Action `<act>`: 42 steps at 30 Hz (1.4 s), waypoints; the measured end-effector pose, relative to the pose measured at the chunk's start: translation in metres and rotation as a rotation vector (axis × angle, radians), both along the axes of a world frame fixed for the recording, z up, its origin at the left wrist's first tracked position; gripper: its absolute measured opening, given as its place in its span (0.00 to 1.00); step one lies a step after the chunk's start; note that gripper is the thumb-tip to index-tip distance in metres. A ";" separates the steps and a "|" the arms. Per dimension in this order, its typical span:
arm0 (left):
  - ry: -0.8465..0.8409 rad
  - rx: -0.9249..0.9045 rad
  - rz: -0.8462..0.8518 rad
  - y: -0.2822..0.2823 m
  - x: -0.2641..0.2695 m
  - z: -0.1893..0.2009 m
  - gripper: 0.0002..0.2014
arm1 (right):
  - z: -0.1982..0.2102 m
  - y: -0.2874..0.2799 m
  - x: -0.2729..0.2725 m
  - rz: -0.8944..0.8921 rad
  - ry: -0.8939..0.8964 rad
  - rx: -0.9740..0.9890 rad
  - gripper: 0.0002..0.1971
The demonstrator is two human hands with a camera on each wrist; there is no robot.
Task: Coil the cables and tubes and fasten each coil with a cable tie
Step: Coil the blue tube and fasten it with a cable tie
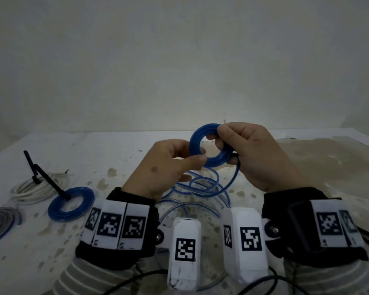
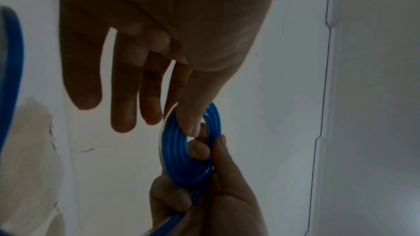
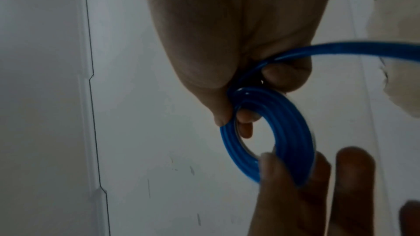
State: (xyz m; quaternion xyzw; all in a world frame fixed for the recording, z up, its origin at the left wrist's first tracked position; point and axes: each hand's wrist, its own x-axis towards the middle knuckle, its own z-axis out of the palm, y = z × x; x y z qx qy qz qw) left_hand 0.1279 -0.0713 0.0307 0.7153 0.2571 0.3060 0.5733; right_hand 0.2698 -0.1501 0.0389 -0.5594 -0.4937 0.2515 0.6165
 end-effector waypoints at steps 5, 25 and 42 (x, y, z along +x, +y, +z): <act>-0.046 0.093 -0.008 0.005 -0.007 0.006 0.12 | 0.003 -0.005 0.000 0.056 -0.326 -0.133 0.13; -0.373 -0.341 0.050 -0.001 -0.004 0.012 0.04 | 0.004 0.002 -0.014 0.039 0.136 0.030 0.17; -0.375 -0.265 0.039 -0.004 0.004 0.006 0.03 | 0.006 -0.002 -0.009 0.111 0.298 0.116 0.13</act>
